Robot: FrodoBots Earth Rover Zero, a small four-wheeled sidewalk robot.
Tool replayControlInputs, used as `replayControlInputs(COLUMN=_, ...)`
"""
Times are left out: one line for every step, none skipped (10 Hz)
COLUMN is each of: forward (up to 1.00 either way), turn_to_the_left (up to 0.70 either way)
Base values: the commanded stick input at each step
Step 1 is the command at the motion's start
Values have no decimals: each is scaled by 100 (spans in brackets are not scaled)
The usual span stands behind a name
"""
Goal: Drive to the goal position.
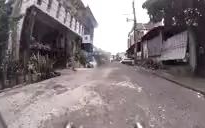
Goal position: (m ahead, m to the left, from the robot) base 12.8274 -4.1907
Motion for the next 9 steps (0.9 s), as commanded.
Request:
replayControlInputs(forward=70, turn_to_the_left=0)
replayControlInputs(forward=70, turn_to_the_left=0)
replayControlInputs(forward=70, turn_to_the_left=0)
replayControlInputs(forward=70, turn_to_the_left=0)
replayControlInputs(forward=70, turn_to_the_left=0)
replayControlInputs(forward=70, turn_to_the_left=0)
replayControlInputs(forward=70, turn_to_the_left=0)
replayControlInputs(forward=70, turn_to_the_left=0)
replayControlInputs(forward=70, turn_to_the_left=0)
